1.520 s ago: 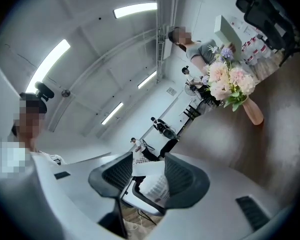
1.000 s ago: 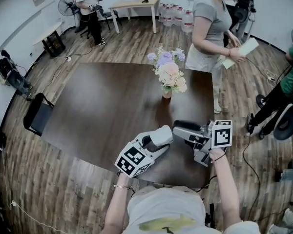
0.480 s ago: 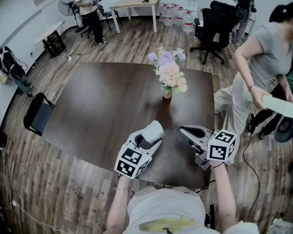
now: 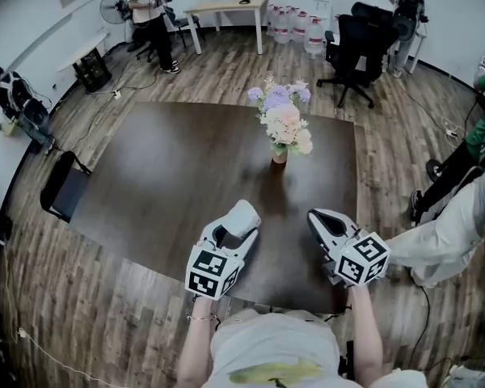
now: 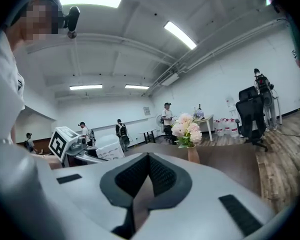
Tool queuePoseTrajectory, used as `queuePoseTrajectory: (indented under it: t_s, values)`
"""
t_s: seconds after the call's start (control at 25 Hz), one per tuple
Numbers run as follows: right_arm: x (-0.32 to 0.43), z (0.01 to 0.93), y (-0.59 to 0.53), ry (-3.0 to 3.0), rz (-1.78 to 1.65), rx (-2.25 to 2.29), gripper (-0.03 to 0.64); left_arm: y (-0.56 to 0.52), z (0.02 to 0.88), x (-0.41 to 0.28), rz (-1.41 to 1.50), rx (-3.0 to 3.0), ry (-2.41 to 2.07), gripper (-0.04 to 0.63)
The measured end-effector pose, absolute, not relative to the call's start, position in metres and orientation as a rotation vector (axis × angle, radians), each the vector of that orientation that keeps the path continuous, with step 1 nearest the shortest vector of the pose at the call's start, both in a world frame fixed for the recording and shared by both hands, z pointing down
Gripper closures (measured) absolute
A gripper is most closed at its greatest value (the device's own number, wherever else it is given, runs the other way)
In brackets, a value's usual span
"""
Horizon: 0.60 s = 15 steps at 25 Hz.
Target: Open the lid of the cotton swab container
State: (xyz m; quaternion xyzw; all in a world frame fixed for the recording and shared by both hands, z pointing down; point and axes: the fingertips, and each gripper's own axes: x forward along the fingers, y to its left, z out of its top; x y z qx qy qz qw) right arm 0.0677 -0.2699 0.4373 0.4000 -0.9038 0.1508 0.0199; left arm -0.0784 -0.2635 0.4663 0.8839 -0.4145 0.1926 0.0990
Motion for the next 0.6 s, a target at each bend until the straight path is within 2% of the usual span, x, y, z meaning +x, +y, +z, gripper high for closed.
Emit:
queuePoseTrajectory:
  t_s: [0.6]
  values:
    - [0.093,0.447,-0.27,-2.752,0.473,1.446,0.595,-0.261,0.47,-0.098,0.567,2.547,-1.325,0.356]
